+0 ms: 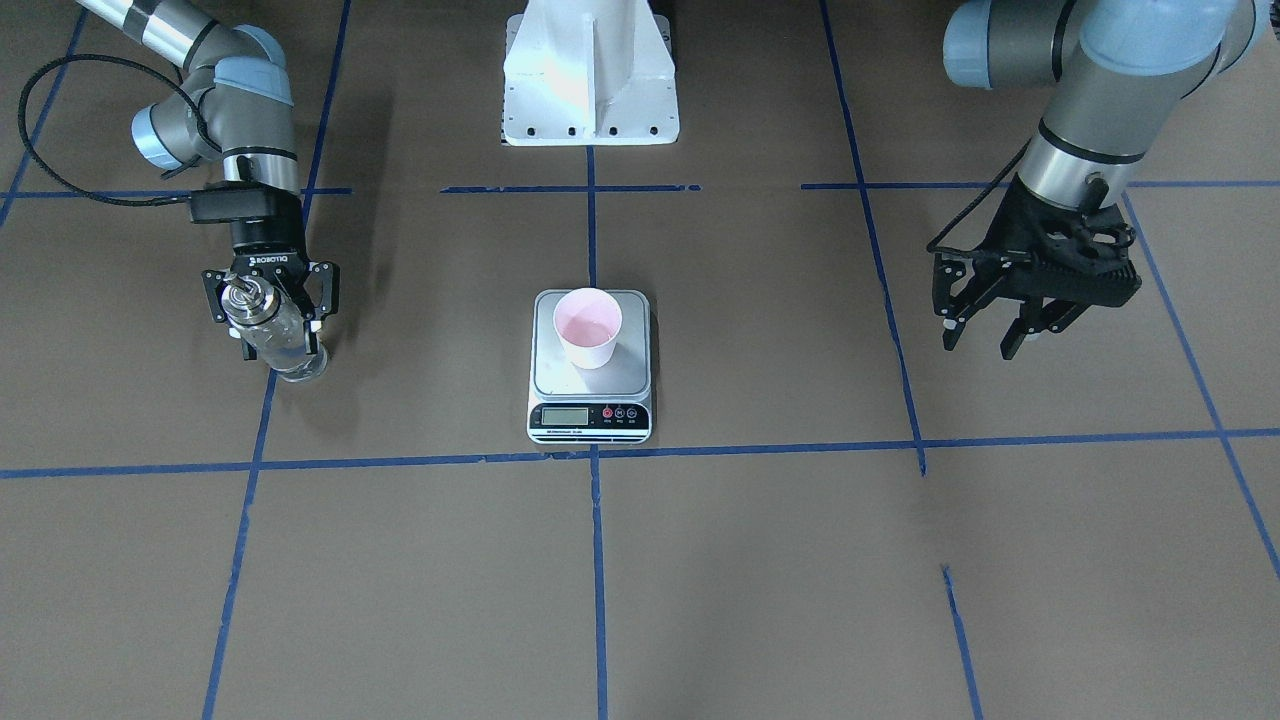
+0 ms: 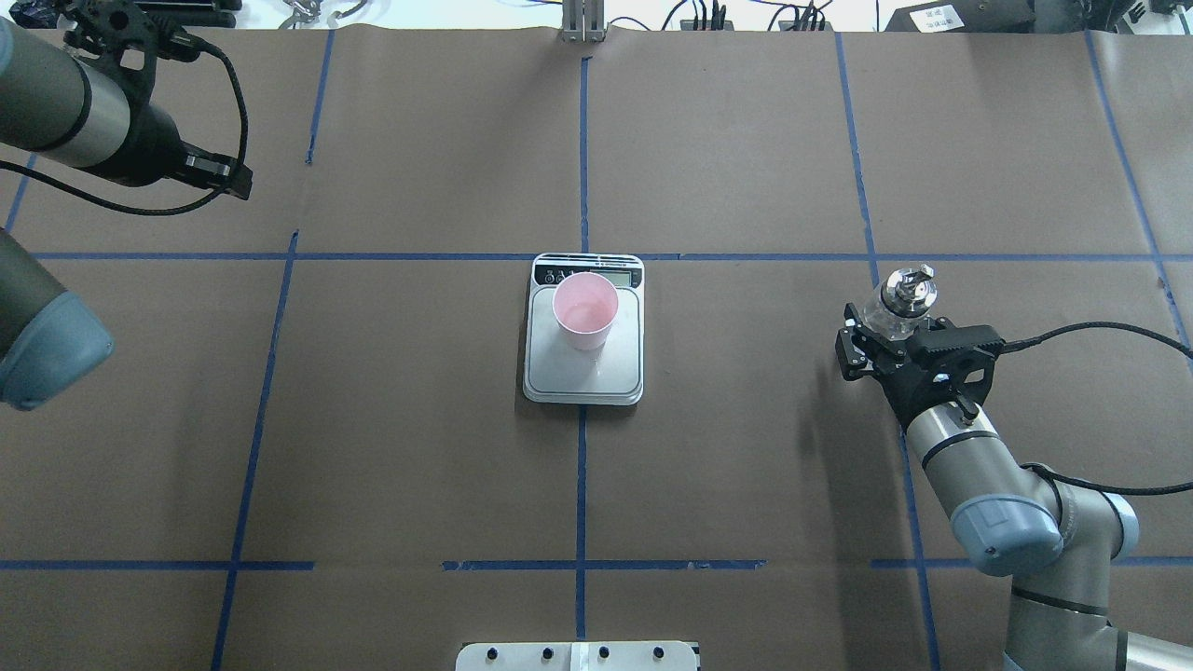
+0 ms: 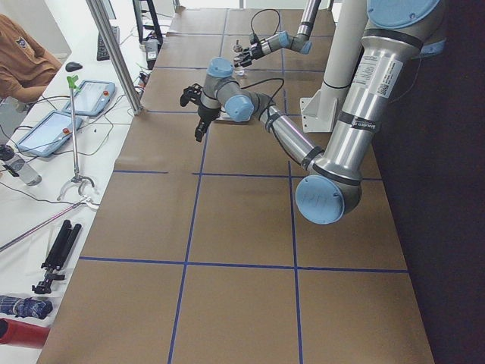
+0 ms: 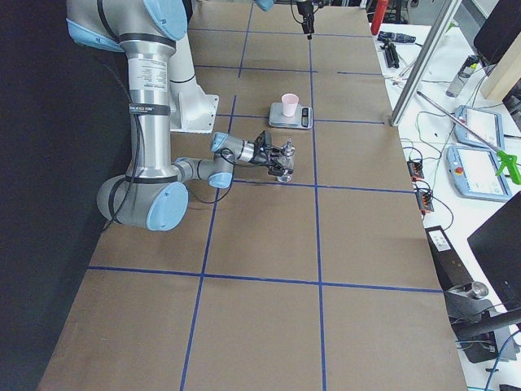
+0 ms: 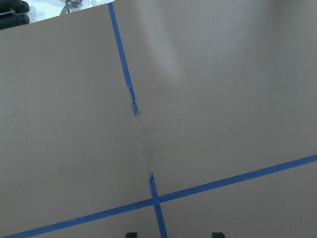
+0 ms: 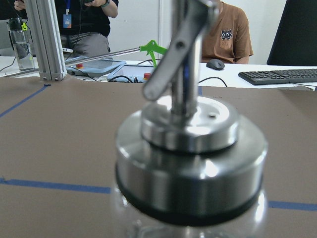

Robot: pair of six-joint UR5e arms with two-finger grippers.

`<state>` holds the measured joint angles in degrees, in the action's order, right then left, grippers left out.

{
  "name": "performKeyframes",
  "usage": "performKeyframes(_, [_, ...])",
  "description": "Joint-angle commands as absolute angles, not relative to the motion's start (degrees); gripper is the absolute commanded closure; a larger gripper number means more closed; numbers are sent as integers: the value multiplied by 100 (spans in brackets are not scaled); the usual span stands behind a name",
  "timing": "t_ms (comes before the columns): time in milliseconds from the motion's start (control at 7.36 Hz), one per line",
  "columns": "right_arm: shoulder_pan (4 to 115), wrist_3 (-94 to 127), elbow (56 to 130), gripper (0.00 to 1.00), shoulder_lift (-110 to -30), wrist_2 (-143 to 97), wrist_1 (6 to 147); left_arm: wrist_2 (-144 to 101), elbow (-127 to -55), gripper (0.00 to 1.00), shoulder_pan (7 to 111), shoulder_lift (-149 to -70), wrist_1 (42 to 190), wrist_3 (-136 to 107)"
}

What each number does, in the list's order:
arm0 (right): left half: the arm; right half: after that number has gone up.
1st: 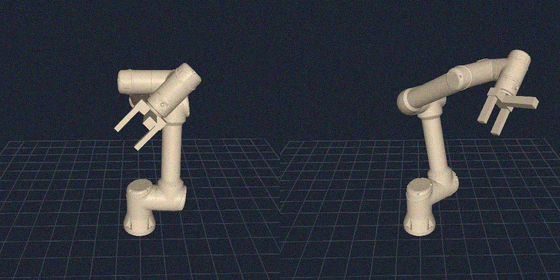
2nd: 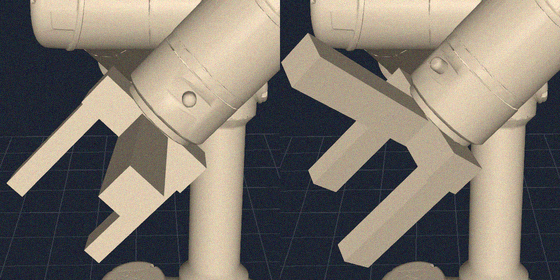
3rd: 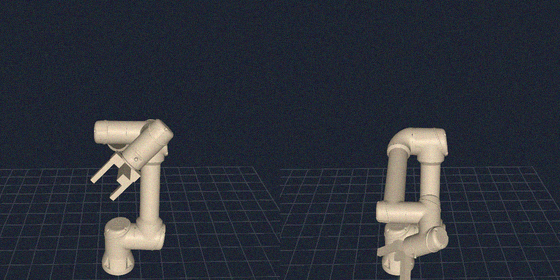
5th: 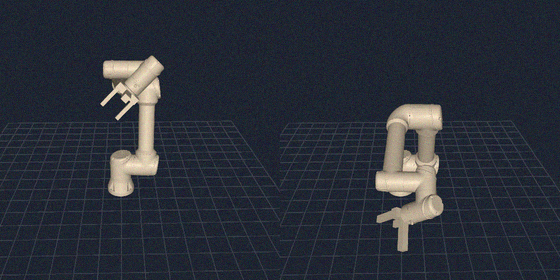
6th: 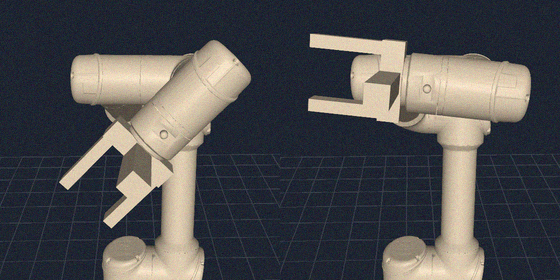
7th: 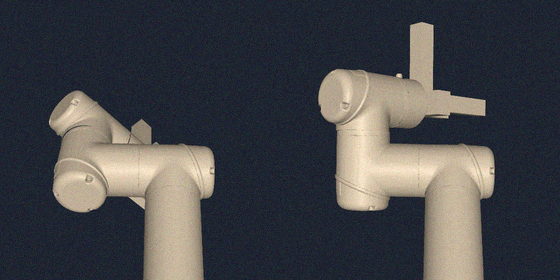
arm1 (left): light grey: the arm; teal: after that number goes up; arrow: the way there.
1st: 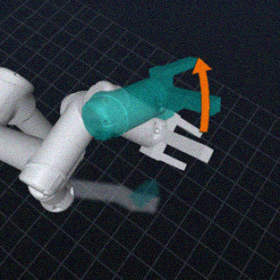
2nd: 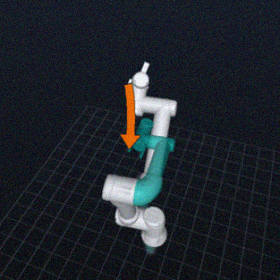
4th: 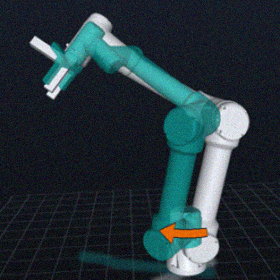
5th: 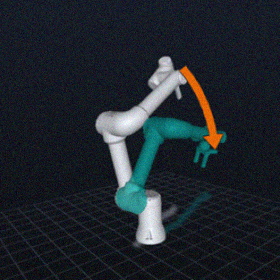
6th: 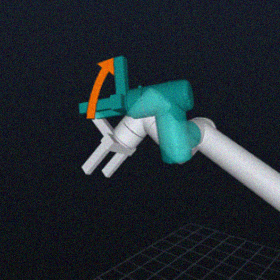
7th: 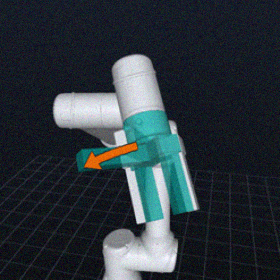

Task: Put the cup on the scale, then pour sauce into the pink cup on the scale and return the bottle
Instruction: 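Lift the glass bottle upward with the right gripper, then carry the bottle with the right gripper over the pink cup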

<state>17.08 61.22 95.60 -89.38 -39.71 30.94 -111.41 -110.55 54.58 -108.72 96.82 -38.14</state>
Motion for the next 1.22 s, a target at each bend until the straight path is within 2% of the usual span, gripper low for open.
performKeyframes(0, [1837, 5801, 9843, 100, -8877, -4025, 3189, -11145, -11100, 40, 5458, -10872, 9677, -3832])
performKeyframes(136, [1837, 5783, 9887, 100, -8790, -4017, 3304, -11145, -11109, 40, 5458, -10863, 9677, -3823])
performKeyframes(408, [1785, 5364, 10805, 100, -8615, -4069, 5386, -11153, -11153, 40, 5458, -10767, 9677, -3788])
performKeyframes(679, [1592, 5388, 10898, 100, -8054, -4008, 6525, -11153, -11153, 40, 5458, -10723, 9677, -3762])
performKeyframes(951, [1529, 5440, 11020, 100, -7045, -3876, 8419, -11145, -11188, 40, 5458, -10714, 9677, -3770])
performKeyframes(1087, [1512, 5440, 11074, 100, -6762, -3893, 8803, -11145, -11188, 40, 5458, -10714, 9677, -3771])
